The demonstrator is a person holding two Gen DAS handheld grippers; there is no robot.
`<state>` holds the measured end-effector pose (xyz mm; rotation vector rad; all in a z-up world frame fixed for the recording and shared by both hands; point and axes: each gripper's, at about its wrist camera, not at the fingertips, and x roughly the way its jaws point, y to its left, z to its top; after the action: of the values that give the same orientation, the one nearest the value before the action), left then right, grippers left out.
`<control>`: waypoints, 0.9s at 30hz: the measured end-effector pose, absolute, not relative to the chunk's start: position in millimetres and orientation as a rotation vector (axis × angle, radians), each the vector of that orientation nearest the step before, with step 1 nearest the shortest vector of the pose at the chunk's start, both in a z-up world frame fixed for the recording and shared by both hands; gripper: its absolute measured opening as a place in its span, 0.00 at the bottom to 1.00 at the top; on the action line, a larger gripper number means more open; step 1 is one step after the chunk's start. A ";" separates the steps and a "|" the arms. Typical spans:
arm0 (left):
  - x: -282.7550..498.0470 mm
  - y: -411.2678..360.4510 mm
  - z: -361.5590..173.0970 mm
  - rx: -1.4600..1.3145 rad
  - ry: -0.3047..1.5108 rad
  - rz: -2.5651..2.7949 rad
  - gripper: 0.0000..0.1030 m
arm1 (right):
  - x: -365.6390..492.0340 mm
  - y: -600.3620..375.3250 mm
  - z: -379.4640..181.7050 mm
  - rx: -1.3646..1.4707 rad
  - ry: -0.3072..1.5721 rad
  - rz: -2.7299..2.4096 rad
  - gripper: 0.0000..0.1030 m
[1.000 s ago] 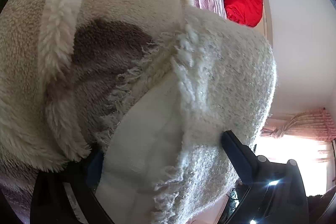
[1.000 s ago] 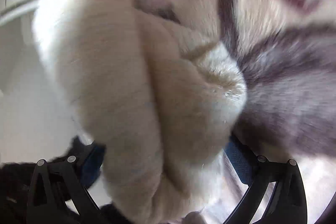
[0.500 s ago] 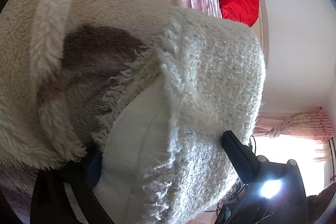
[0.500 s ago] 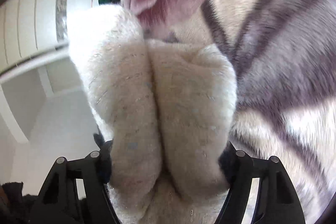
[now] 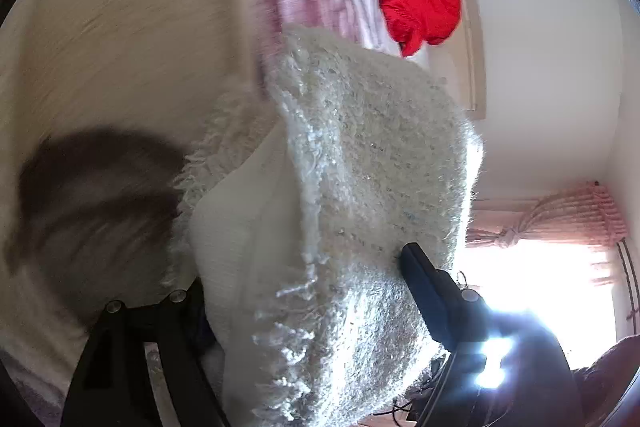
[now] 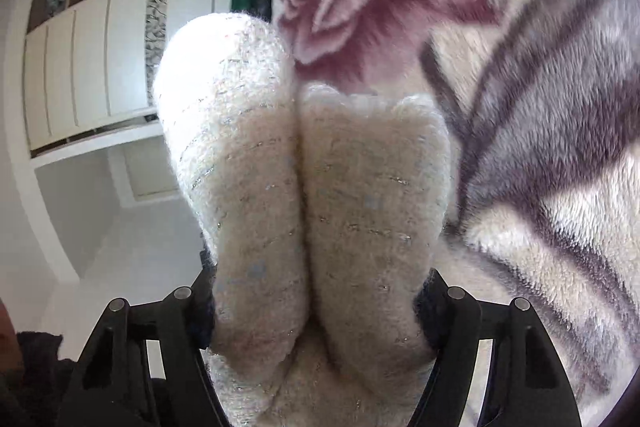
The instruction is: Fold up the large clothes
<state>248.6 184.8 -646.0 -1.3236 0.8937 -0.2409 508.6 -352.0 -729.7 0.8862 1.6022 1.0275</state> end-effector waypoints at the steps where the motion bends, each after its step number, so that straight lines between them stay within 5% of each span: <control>1: 257.7 184.1 -637.4 -1.306 0.890 -0.247 0.76 | 524.9 -344.4 -717.6 0.900 1.589 1.021 0.73; 15: 511.2 148.4 -579.0 -1.095 0.901 -0.516 0.76 | 671.6 -424.1 -637.7 1.045 1.240 0.914 0.73; 27: 780.9 87.1 -651.4 -0.936 0.975 -0.770 0.76 | 881.4 -514.5 -667.9 1.068 1.012 0.762 0.73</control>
<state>780.9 87.1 -651.4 -0.9363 0.9753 -0.7703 881.4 -514.5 -667.9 1.0679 1.0118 0.7619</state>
